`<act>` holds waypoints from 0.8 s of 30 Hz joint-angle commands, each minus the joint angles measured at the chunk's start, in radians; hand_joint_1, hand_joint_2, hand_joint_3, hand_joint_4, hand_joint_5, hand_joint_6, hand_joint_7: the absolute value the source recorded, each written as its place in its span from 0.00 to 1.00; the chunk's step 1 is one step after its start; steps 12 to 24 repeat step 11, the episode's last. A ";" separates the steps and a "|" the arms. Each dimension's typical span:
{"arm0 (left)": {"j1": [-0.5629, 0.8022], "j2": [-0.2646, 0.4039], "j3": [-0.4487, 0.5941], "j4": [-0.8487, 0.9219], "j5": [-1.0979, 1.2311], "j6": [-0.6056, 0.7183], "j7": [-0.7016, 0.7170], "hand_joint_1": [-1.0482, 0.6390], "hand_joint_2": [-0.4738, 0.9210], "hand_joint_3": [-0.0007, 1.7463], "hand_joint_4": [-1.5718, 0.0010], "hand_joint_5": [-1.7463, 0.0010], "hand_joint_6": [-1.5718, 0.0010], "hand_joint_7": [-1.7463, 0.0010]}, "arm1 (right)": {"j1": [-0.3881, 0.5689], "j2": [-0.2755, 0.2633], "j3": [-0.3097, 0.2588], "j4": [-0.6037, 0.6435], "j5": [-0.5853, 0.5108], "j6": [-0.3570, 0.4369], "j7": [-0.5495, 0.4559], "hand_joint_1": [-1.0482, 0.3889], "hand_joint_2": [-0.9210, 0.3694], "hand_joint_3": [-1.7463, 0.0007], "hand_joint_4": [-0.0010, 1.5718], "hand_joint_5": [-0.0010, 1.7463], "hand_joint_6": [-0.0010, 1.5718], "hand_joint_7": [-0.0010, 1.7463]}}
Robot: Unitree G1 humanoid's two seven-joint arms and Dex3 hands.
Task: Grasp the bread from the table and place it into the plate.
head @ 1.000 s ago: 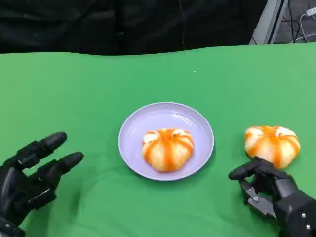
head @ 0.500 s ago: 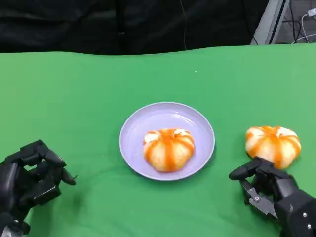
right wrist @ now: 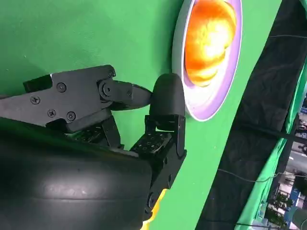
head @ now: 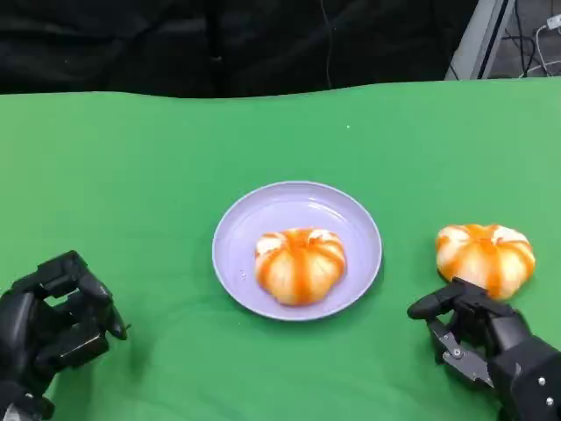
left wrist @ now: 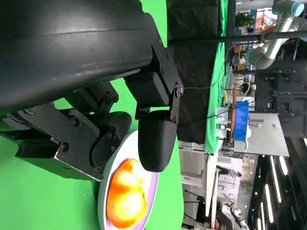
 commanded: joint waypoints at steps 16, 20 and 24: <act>-0.003 0.032 0.013 -0.005 -0.032 0.020 -0.024 0.65 0.70 0.77 0.33 0.06 0.37 0.19 | 0.029 -0.014 -0.004 0.008 -0.006 0.024 -0.015 0.51 0.00 0.77 0.42 1.00 0.49 0.64; -0.003 0.032 0.013 -0.005 -0.032 0.020 -0.024 0.65 0.70 0.77 0.33 0.06 0.37 0.19 | 0.029 -0.014 -0.004 0.008 -0.006 0.024 -0.015 0.51 0.00 0.77 0.42 1.00 0.49 0.64; -0.003 0.032 0.013 -0.005 -0.032 0.020 -0.024 0.65 0.70 0.77 0.33 0.06 0.37 0.19 | 0.029 -0.014 -0.004 0.008 -0.006 0.024 -0.015 0.51 0.00 0.77 0.42 1.00 0.49 0.64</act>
